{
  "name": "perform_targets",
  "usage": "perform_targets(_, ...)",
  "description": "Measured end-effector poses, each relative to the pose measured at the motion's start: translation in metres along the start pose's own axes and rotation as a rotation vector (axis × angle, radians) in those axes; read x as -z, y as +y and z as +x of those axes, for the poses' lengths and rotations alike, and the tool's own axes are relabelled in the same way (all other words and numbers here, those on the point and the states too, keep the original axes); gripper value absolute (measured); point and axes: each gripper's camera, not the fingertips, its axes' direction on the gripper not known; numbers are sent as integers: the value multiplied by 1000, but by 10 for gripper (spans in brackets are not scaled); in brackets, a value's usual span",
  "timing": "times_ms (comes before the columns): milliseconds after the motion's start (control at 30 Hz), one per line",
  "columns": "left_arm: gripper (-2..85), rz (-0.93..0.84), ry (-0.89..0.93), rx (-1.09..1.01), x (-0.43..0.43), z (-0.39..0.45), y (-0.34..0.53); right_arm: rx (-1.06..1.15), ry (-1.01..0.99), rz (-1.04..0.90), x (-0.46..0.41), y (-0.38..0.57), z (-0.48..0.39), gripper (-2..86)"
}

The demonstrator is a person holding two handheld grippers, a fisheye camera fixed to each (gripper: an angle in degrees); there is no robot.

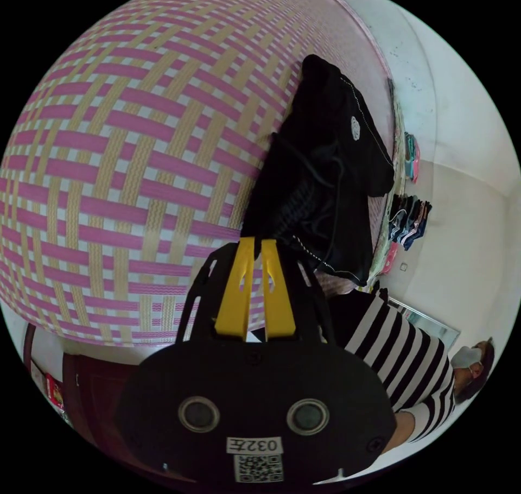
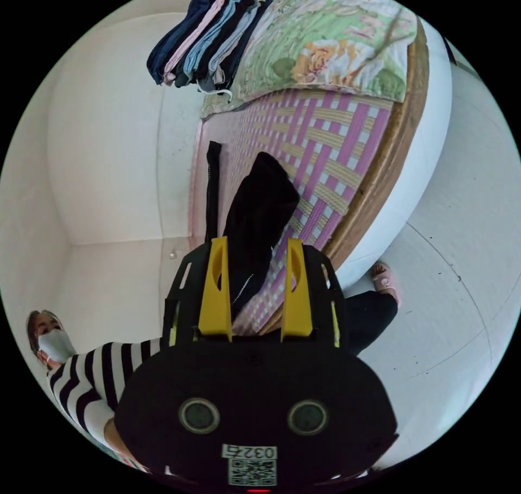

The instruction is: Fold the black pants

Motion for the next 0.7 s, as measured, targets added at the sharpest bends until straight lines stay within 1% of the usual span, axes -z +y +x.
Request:
perform_targets(67,-10,6,14,9,0,-7,-1,-6,55,-11,-9,-6,-3,115)
perform_targets(133,-9,6,56,43,1,-16,-6,20,215,-76,-32,-25,-19,57)
perform_targets(167,-9,8,77,53,2,-18,-8,33,259,-85,-39,-32,-26,54)
perform_targets(200,-9,32,159,54,8,-19,-12,74,307,-100,-52,-47,-45,51)
perform_targets(233,-9,97,295,0,20,-16,-18,151,295,-111,-66,-63,-71,49)
perform_targets(267,-9,140,363,-35,28,-13,-21,195,276,-115,-72,-71,-86,49)
perform_targets(300,-9,198,429,-86,46,-3,-28,280,231,-129,-86,-86,-119,48)
perform_targets(333,-10,242,437,-139,65,9,-34,369,177,-130,-96,-98,-156,48)
perform_targets(367,-10,262,441,-171,75,16,-36,412,153,-120,-98,-102,-174,47)
perform_targets(433,-12,324,428,-264,115,36,-39,571,37,-50,-95,-109,-239,47)
perform_targets(533,-12,351,349,-355,153,43,-29,683,-48,17,-78,-111,-279,47)
perform_targets(600,-13,323,321,-380,159,35,-22,689,-73,-7,-75,-115,-276,46)
perform_targets(667,-14,284,301,-382,152,22,-15,635,-77,-57,-79,-121,-254,46)
perform_targets(700,-14,247,296,-358,140,10,-12,562,-51,-84,-86,-125,-230,46)
